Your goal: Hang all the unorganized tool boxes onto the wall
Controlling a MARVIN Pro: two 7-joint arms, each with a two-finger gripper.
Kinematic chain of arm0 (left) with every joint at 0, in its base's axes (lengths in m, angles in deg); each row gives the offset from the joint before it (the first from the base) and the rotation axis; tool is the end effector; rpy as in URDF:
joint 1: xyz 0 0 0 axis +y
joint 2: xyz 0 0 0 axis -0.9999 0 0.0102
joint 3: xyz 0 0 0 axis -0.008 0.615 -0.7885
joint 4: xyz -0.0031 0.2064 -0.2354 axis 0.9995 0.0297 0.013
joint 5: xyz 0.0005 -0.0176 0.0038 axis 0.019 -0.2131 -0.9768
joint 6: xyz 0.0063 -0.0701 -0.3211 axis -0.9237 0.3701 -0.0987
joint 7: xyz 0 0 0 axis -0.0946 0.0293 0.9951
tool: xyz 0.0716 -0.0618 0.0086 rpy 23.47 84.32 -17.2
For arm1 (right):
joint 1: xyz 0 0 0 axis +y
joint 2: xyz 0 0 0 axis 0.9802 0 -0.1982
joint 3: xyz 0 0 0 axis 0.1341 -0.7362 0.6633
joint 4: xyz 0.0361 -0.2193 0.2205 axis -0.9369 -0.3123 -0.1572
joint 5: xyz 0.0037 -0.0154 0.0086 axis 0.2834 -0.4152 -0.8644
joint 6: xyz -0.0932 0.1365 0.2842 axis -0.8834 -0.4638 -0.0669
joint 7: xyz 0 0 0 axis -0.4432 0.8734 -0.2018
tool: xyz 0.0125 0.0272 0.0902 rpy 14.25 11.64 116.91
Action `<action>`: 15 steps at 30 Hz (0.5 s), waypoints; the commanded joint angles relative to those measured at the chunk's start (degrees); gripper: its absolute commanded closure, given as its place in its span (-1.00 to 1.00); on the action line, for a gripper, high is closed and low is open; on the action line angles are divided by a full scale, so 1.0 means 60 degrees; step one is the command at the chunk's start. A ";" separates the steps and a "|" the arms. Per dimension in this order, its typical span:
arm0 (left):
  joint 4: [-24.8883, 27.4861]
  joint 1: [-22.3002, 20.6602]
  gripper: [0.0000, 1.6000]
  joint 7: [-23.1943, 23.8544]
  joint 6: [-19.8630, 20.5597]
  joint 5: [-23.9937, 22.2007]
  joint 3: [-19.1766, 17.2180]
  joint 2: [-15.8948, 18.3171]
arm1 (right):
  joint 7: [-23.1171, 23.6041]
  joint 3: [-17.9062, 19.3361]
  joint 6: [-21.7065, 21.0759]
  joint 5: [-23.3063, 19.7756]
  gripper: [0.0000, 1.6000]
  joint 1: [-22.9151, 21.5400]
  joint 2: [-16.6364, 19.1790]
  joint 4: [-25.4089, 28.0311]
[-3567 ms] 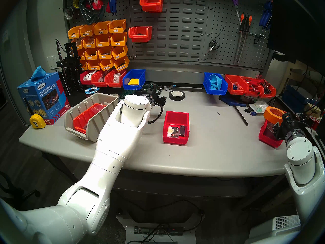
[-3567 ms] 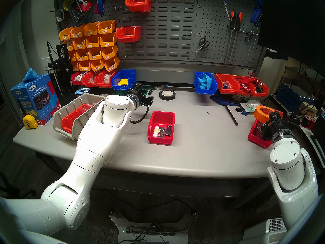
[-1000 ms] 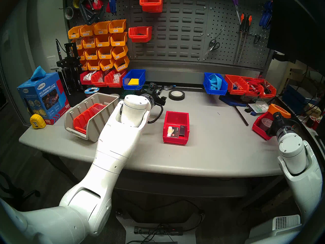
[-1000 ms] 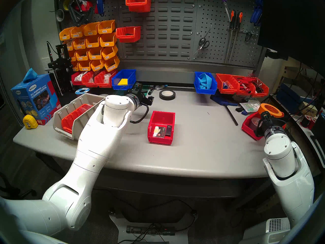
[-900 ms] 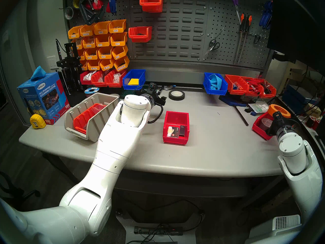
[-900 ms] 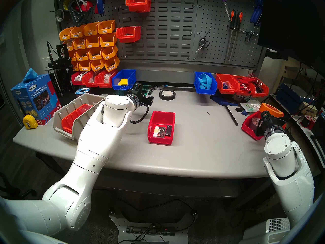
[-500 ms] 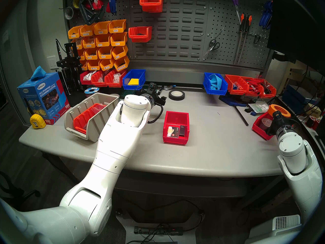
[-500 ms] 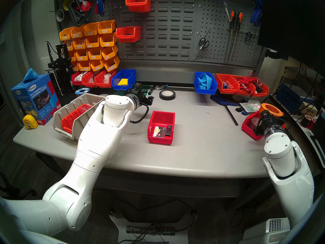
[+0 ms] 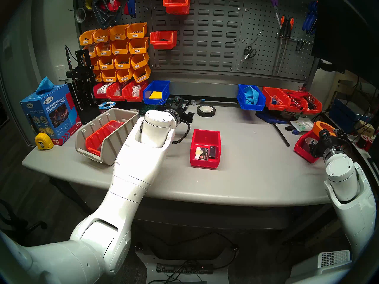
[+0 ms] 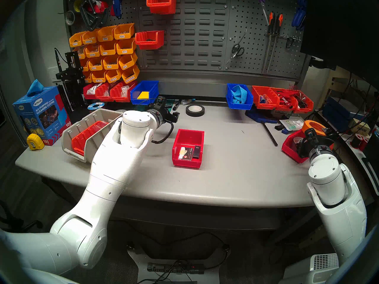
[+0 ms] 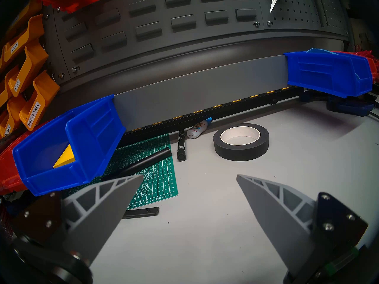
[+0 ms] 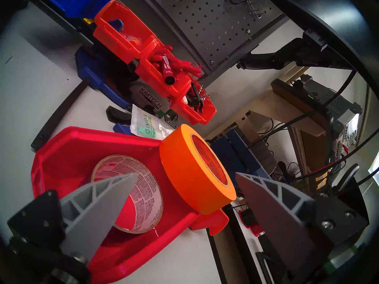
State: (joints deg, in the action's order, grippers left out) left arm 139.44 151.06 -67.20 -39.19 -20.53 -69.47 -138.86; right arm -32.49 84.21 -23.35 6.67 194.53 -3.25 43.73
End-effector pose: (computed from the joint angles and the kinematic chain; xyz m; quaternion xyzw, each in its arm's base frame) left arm 0.5407 -0.1125 -0.1670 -0.7652 0.1892 -0.6154 0.0002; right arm 0.3232 -0.2451 -0.1726 0.7482 0.1162 0.4915 0.4302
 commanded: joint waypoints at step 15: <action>0.0105 -0.0120 -1.00 0.0060 -0.0004 0.0053 -0.0050 -0.0066 | 0.0447 0.0042 0.0220 0.0149 -1.00 -0.0546 0.0904 -0.0661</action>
State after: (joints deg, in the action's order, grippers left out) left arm 139.43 151.12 -66.94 -39.19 -20.12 -69.70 -139.09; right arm -29.90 84.67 -22.82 6.93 193.31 -0.20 39.88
